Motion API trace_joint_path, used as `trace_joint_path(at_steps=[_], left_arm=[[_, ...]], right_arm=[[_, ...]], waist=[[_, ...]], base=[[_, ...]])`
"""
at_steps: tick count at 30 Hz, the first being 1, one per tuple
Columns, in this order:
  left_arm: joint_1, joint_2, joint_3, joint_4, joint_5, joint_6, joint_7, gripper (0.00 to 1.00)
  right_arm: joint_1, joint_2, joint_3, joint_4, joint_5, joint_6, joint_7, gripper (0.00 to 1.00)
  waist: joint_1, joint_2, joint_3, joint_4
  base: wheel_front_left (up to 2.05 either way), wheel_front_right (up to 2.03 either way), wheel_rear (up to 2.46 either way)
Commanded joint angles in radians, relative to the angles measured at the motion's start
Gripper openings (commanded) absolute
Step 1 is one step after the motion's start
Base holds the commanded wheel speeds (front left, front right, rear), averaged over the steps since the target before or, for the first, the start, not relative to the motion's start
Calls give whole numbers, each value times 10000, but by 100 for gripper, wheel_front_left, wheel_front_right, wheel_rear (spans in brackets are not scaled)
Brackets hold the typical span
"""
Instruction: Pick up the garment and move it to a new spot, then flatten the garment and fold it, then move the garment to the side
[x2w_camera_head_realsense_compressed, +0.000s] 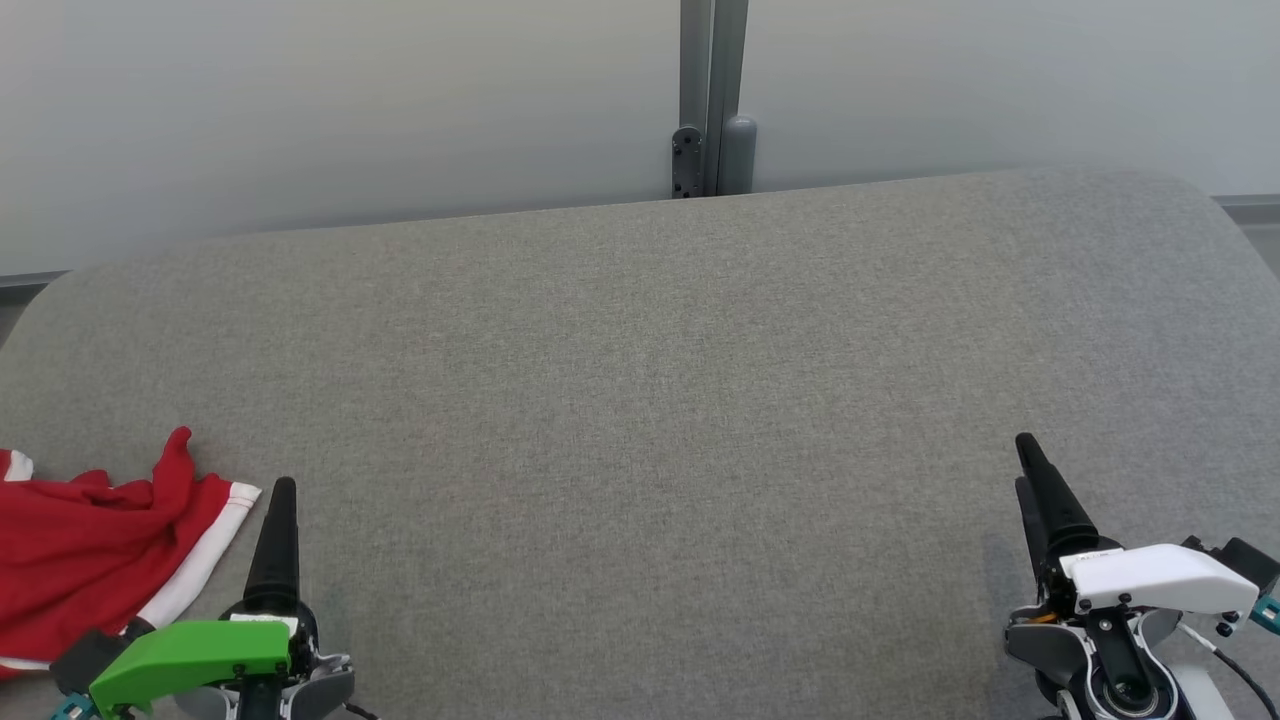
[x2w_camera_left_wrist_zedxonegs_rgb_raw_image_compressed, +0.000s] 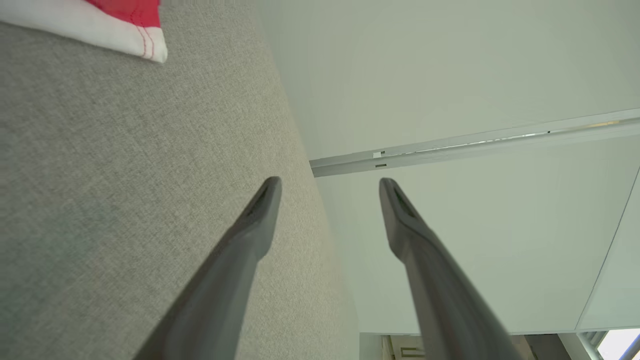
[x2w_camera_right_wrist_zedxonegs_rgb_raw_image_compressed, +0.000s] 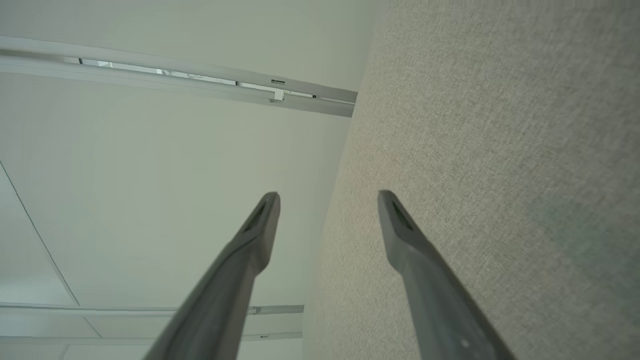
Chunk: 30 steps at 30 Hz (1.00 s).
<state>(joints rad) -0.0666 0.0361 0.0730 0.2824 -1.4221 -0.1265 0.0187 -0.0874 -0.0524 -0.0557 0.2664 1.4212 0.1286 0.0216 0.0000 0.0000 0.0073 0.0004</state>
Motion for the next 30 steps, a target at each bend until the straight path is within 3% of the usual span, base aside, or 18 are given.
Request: trace_joint_path(at_steps=[1,21,30], left_arm=[[-273,61,-3,-154,418,-20,-110,100],[-397,95,-65,-69,4864,-31,-894,100],[-394,108,-263,-112,6571,167,-1188,100]], right_arm=[[-280,-102,52,-202,-402,19,-134,100],[-455,-267,534,-106,-4440,23,-917,100],[-504,-289,678,-125,-6198,24,-1213,100]], waist=[[0,0,2,1],[0,0,49,-15],[0,0,67,-1]], base=[[0,0,0],[0,0,0],[0,0,0]])
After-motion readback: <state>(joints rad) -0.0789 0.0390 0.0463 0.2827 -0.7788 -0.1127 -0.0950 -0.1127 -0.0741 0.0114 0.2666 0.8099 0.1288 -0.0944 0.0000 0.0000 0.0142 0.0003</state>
